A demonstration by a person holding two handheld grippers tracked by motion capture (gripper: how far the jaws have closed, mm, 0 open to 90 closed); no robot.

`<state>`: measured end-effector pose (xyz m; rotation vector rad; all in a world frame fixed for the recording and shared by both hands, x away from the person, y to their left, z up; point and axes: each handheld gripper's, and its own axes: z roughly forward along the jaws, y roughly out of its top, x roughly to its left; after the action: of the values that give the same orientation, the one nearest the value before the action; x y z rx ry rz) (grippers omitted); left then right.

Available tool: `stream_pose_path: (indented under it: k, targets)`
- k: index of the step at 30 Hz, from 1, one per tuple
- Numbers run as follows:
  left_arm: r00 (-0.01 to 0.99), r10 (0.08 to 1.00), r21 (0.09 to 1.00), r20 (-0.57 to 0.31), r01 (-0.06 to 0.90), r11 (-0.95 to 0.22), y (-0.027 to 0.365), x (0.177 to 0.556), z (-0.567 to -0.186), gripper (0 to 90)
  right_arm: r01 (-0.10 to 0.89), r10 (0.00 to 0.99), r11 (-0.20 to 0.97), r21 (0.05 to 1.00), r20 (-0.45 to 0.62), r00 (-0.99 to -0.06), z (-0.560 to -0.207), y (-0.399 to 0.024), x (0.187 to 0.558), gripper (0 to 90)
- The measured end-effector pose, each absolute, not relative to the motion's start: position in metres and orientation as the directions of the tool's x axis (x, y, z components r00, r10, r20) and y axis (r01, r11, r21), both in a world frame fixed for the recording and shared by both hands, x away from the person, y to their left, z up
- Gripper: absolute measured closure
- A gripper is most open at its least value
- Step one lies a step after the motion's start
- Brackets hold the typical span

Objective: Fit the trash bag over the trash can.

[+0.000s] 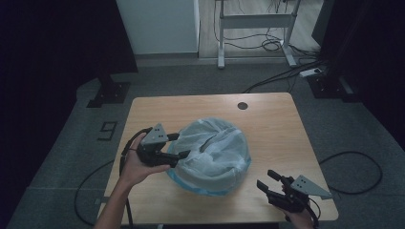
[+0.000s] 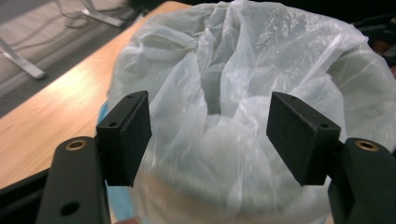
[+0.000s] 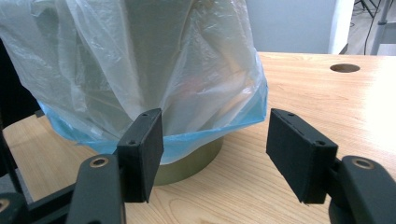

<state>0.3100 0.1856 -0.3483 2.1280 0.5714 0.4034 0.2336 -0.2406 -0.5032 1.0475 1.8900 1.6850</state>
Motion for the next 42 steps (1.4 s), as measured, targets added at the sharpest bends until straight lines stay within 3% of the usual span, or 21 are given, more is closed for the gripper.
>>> stream_pose_path:
  k: [20,39,42]
  targets:
    - [0.773,0.633,0.865,0.042,0.289,-0.410,0.242,0.248,-0.402,30.5,0.280,0.770,-0.003,0.960,0.181,-0.612,-0.509,-0.250,0.237,35.5]
    - [0.737,0.675,0.858,-0.034,0.368,-0.359,0.263,0.233,-0.463,30.7,0.293,0.782,0.009,0.956,0.175,-0.598,-0.514,-0.253,0.239,35.3]
    - [0.735,0.678,0.843,-0.015,0.373,-0.386,0.263,0.234,-0.466,30.6,0.293,0.784,0.011,0.956,0.174,-0.596,-0.514,-0.254,0.239,35.3]
